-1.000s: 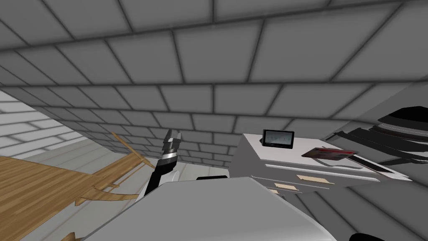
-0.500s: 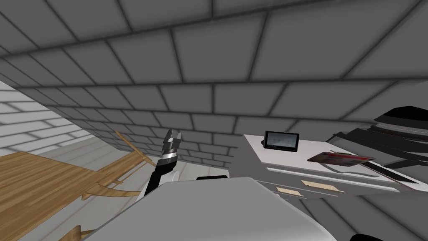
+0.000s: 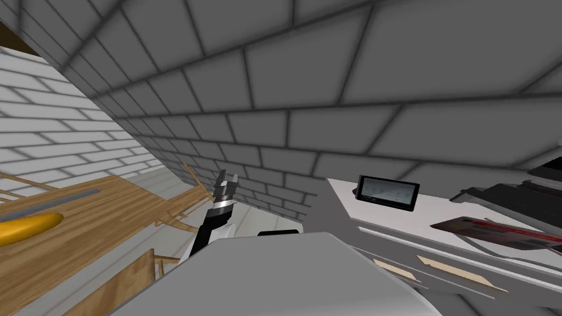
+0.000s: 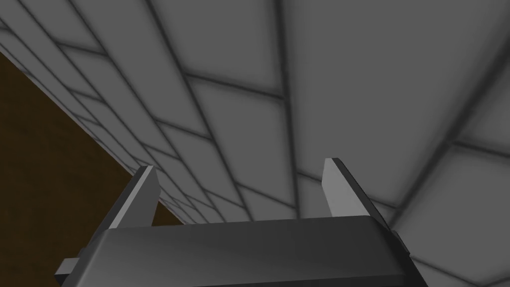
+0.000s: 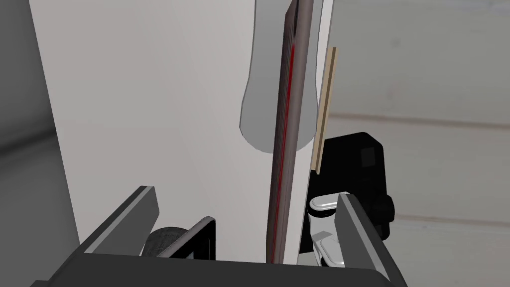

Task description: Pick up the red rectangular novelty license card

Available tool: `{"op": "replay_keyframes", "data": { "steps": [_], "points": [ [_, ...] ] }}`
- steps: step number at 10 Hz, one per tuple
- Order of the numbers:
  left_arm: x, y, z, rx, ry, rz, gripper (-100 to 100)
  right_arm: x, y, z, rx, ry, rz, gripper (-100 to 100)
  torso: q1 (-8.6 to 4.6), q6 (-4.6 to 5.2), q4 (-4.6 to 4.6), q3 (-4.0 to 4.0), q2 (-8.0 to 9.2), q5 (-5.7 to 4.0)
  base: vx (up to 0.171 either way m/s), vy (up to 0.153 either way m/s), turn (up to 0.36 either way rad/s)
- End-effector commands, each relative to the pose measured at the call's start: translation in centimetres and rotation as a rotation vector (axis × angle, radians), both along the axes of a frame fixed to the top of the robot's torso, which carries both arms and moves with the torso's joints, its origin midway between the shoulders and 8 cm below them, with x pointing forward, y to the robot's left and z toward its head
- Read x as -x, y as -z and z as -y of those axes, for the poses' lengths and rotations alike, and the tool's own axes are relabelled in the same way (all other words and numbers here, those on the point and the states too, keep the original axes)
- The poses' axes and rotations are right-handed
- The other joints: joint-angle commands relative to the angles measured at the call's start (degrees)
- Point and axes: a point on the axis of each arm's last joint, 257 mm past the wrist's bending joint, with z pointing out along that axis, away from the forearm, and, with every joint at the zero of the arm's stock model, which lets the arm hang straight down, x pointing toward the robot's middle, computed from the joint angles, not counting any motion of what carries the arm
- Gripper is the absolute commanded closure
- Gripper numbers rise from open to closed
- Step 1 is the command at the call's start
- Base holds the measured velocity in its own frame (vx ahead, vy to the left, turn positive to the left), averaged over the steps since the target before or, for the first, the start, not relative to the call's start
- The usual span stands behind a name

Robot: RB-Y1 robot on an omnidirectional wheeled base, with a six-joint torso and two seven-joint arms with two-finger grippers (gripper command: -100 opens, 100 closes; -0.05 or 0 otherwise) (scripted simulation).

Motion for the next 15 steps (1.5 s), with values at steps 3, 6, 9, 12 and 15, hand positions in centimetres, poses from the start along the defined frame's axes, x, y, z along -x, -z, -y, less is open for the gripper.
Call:
{"op": "replay_keyframes", "data": {
  "steps": [3,6,9,12,15],
  "points": [
    [0.0,0.0,0.0,0.000,0.000,0.000,0,5.1,2.2,0.5,-0.025,0.078,-0.023,-100,-0.02,0.11,0.03,0.00,-0.05,0.00,-0.077,-0.025,0.267],
    [0.0,0.0,0.0,0.000,0.000,0.000,0,6.4,2.7,0.2,-0.047,0.108,-0.026,-100,-0.03,0.12,0.02,-0.02,-0.08,0.00,-0.045,-0.018,0.152],
    [0.0,0.0,0.0,0.000,0.000,0.000,0,10.1,3.5,0.5,-0.046,0.154,-0.057,-100,0.09,0.02,-0.02,-0.06,-0.11,0.04,-0.049,0.001,0.242],
    [0.0,0.0,0.0,0.000,0.000,-0.001,0,9.7,3.8,0.0,-0.076,0.181,-0.010,-100,-0.01,0.14,0.00,-0.07,-0.16,0.01,-0.022,-0.011,0.029],
    [0.0,0.0,0.0,0.000,0.000,0.000,0,13.6,4.3,-0.1,-0.085,0.264,-0.011,-100,0.02,0.03,0.00,-0.02,-0.06,0.03,-0.068,-0.007,0.303]
  ]
}}
